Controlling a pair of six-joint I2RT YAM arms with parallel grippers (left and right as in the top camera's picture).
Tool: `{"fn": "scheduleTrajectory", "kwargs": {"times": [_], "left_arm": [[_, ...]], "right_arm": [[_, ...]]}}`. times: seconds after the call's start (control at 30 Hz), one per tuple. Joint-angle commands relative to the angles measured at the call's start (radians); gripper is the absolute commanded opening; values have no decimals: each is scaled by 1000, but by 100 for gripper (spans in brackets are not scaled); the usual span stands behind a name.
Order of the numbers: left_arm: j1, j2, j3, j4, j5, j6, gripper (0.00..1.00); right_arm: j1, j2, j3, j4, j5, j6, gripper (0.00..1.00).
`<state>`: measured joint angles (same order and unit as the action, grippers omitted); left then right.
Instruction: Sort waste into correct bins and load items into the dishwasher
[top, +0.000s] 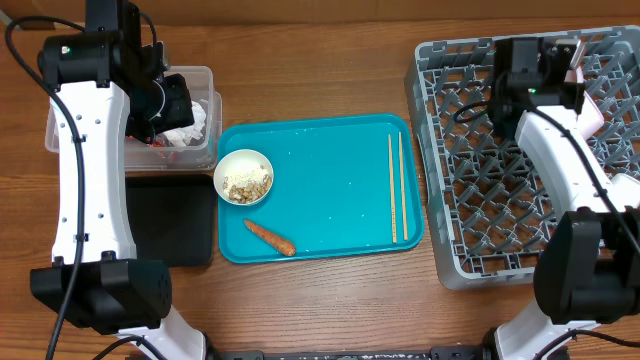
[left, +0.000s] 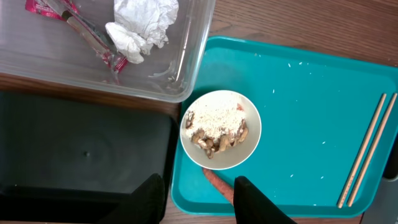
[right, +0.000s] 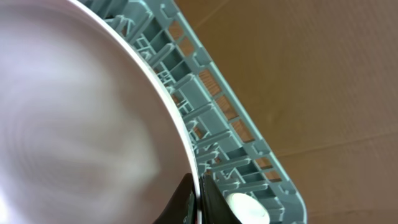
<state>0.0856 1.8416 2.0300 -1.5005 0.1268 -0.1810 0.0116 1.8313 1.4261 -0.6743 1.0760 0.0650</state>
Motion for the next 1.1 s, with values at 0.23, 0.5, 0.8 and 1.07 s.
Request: {"fn": "scheduleTrajectory", "kwargs": {"times": [0.23,0.5,0.8,1.07], "left_arm": [[5,-24,14,2,-3,-8,40],[5,-24,14,2,-3,-7,41],[5,-24,14,2,4,-11,41],[5,-24,14,2,4,-11,42]], "right_arm": [[149,5,-4,63,1,32,35],[219,-22,-4,-4,0,46,90],[280,-219,-4,-113,-597,60,98],[286,-199,-5,-229,-1047,126,91]]}}
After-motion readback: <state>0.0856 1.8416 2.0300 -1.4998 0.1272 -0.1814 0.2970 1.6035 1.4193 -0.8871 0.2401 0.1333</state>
